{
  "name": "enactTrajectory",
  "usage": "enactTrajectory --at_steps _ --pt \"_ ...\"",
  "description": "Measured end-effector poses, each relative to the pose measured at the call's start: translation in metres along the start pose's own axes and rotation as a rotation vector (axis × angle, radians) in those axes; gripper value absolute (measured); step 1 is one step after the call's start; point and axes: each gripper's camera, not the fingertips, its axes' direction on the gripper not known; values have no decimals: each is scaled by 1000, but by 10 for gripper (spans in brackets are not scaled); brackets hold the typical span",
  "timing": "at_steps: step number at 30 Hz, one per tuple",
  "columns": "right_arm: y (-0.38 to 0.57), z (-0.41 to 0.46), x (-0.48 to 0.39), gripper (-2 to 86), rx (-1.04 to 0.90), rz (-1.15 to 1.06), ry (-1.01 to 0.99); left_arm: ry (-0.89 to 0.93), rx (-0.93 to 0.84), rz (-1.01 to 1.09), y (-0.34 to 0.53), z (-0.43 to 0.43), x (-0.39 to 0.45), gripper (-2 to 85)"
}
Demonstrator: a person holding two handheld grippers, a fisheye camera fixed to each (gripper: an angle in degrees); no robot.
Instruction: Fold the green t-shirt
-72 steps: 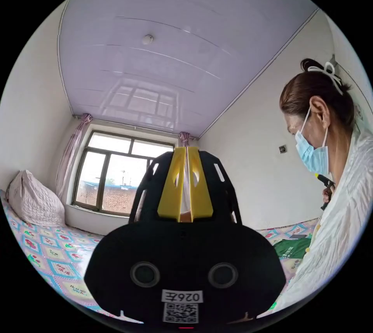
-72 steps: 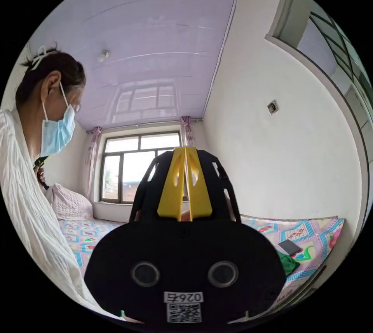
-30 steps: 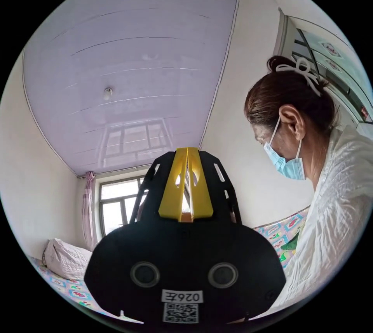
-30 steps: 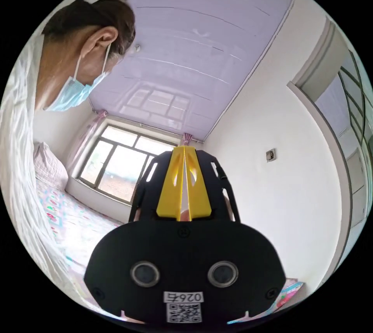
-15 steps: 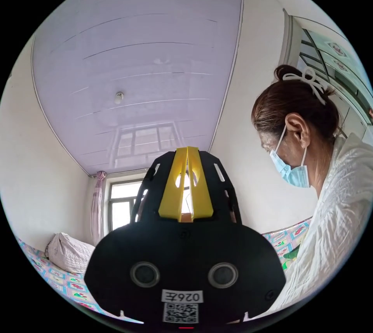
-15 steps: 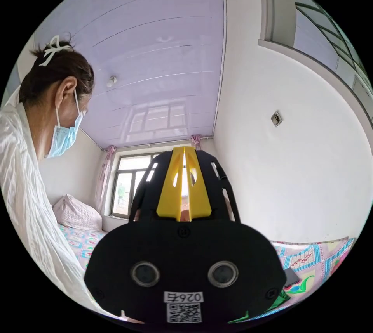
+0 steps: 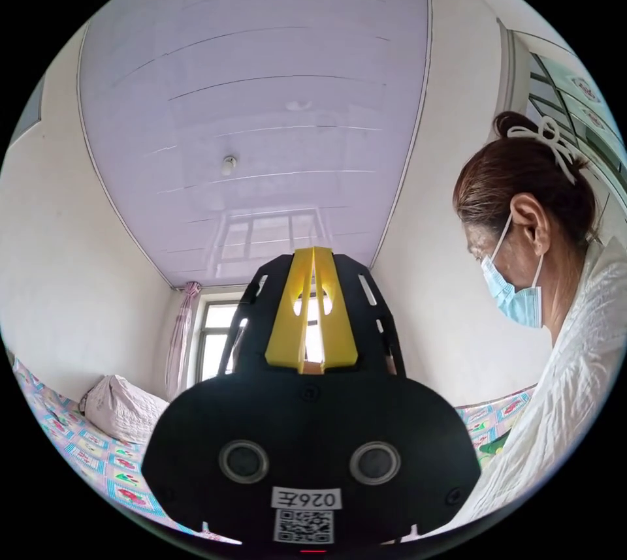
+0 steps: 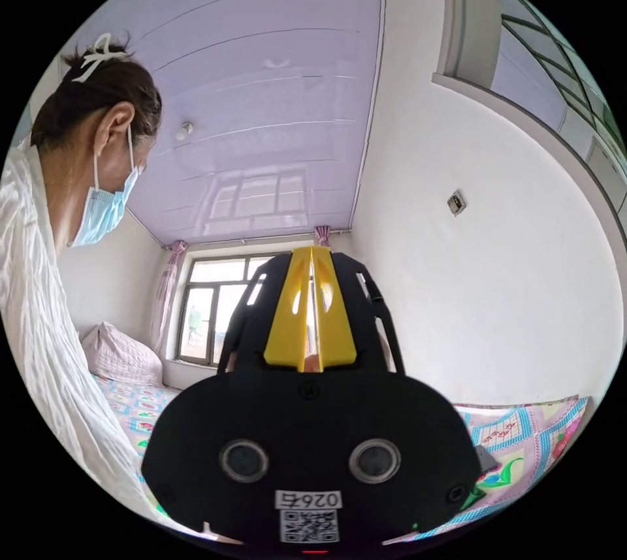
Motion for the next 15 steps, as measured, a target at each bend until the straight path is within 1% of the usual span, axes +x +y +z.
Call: enactTrajectory --at_steps 4,6,8,11,15 --pt "-8 3 8 -10 -18 66 -17 85 32 -73 2 -4 -15 33" --pt "-11 4 7 -10 -27 60 -5 102 40 -113 3 -5 -24 12" --pt "-14 5 5 -10 -27 48 5 80 32 -135 5 -5 -29 -3" --pt "-16 4 -1 -10 5 11 37 55 33 -127 7 -6 -32 -8" --pt "-20 2 -2 -10 35 25 71 94 67 -118 8 -8 -36 -10"
